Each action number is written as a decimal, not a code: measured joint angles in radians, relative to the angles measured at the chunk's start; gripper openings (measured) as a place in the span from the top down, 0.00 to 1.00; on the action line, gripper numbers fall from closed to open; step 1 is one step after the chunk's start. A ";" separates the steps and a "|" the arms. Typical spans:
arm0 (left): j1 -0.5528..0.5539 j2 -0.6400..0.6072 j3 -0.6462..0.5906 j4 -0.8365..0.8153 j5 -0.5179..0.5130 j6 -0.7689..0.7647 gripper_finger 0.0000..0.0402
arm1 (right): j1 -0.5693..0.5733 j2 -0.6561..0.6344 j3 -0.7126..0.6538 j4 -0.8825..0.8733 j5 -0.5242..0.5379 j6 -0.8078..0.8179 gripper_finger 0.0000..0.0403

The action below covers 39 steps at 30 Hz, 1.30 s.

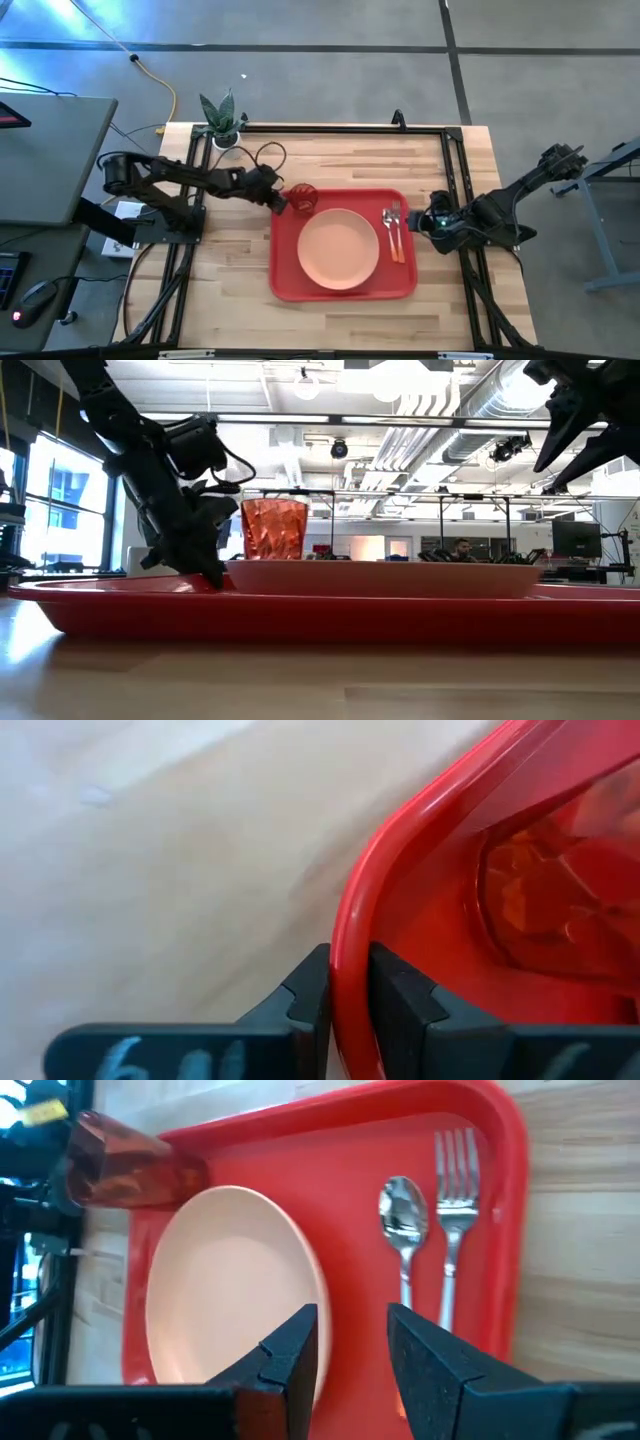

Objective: Pick and place plate/cup/fork/spoon on tray
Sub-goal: Move the red tray to the center on the table

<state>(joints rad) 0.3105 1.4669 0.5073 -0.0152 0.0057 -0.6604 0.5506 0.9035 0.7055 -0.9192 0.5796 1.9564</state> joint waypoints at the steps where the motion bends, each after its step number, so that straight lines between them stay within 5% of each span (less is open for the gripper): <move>1: 0.016 -0.010 -0.007 -0.004 0.010 0.018 0.88 | -0.009 0.000 0.000 0.000 -0.011 -0.007 0.72; 17: 0.228 -0.080 -0.037 -0.069 0.110 0.242 0.88 | -0.107 0.000 0.000 0.009 -0.078 -0.080 0.72; 26: 0.272 -0.080 -0.037 -0.075 0.145 0.245 0.88 | -0.143 0.000 0.000 0.011 -0.082 -0.098 0.72; 39: 0.273 -0.080 -0.036 -0.091 0.134 0.228 0.66 | -0.219 0.000 0.000 0.011 -0.114 -0.190 0.72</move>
<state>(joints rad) 0.5831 1.3872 0.4717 -0.1058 0.1396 -0.4326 0.3315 0.9035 0.7055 -0.9081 0.4658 1.7660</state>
